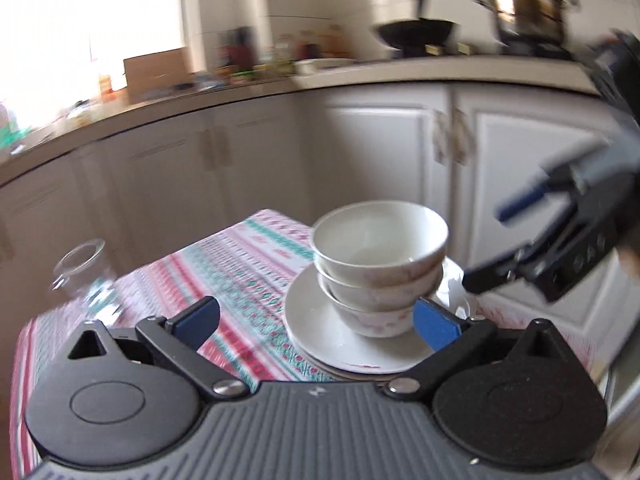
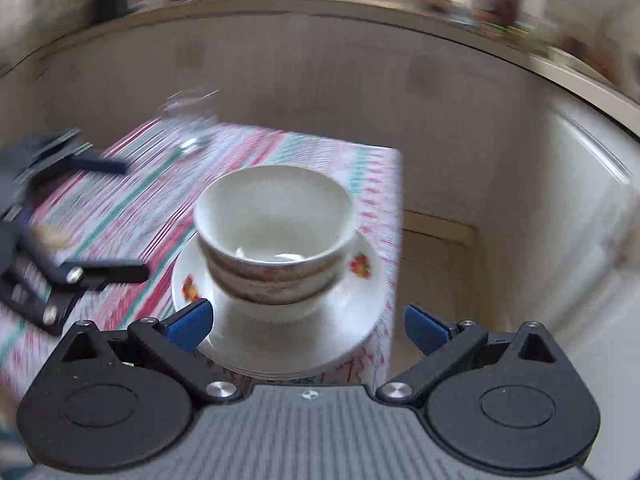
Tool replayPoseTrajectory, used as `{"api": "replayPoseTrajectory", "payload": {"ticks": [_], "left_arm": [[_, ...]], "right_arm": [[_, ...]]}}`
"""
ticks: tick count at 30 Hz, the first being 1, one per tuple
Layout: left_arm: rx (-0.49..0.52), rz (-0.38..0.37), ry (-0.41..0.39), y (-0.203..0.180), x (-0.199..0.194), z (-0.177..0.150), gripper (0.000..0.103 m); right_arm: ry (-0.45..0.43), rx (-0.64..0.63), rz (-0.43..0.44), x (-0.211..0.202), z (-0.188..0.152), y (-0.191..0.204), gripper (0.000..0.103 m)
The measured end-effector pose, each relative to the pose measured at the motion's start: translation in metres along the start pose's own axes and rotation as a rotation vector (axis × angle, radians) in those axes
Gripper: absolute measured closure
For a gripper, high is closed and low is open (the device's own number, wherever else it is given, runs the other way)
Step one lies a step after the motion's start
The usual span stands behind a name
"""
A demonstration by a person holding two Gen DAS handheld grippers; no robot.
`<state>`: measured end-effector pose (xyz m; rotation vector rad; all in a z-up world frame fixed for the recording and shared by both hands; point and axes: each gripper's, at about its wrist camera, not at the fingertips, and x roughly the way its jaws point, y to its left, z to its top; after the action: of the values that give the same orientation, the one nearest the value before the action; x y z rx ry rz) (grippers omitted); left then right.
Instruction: Organize plates and bowls
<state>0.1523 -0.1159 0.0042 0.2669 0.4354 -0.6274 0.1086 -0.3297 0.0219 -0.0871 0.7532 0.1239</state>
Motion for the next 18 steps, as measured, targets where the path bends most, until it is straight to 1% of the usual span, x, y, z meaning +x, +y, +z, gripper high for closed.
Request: {"api": "replayPoseTrajectory", "payload": {"ticks": [3,4,6,8,11,18], "left_arm": [[-0.113,0.041,0.053,0.001,-0.016,0.007,0.001],[-0.15,0.064,0.065,0.002,-0.022,0.007,0.001],[-0.219,0.085,0.071,0.006,-0.033,0.008,0.001],[-0.257,0.114,0.072,0.008,-0.044,0.006,0.001],[-0.259,0.169,0.092,0.007,-0.051,0.006,0.001],[-0.258,0.224,0.109,0.004,-0.063,0.003,0.001]], "right_arm": [[-0.004,0.132,-0.073,-0.011,-0.005,0.011,0.0],[-0.009,0.154,-0.093,-0.016,-0.007,0.016,0.0],[-0.025,0.169,-0.137,-0.026,-0.01,0.028,0.0],[-0.042,0.178,-0.173,-0.035,-0.012,0.037,0.0],[-0.056,0.186,-0.192,-0.047,-0.015,0.049,0.0],[-0.084,0.184,-0.208,-0.057,-0.015,0.063,0.0]]}}
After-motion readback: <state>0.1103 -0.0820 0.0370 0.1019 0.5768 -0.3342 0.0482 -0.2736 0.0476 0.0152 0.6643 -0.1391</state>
